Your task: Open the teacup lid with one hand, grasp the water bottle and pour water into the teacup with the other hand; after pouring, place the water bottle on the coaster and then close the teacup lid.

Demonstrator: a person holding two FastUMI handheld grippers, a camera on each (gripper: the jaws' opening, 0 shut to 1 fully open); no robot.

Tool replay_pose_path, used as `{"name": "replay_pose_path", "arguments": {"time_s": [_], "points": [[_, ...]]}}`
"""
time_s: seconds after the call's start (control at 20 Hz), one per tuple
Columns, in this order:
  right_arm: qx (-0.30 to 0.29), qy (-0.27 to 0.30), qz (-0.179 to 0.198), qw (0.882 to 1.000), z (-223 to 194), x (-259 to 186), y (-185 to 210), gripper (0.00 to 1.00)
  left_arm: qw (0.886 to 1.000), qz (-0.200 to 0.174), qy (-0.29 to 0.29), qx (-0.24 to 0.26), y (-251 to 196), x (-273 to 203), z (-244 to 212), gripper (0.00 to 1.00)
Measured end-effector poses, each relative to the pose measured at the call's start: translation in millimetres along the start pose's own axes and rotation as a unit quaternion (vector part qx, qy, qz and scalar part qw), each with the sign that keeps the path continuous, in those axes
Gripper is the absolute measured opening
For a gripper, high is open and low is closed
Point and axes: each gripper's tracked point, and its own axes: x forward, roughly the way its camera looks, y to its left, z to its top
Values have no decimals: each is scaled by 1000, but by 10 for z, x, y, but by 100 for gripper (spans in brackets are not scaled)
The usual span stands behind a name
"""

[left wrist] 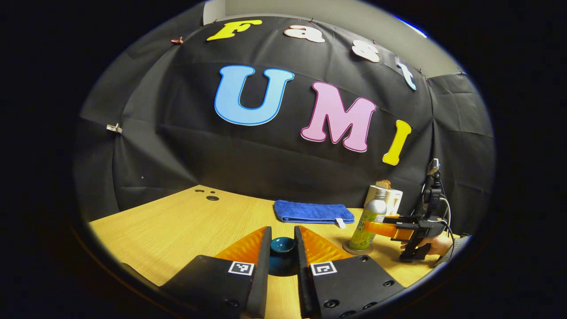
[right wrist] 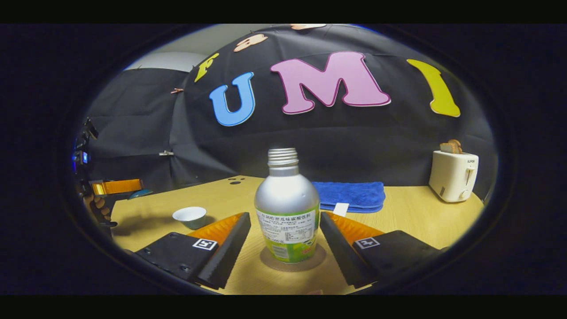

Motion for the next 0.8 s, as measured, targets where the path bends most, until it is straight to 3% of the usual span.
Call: {"name": "replay_pose_path", "arguments": {"time_s": [0.5, 0.8], "points": [[-1, 24, -14, 1000, -250, -551, -98, 96, 1000, -20, 14, -12, -61, 434, -133, 32], [4, -10, -10, 1000, -180, -979, 172, 99, 998, -25, 51, 8, -151, 748, -403, 33]]}}
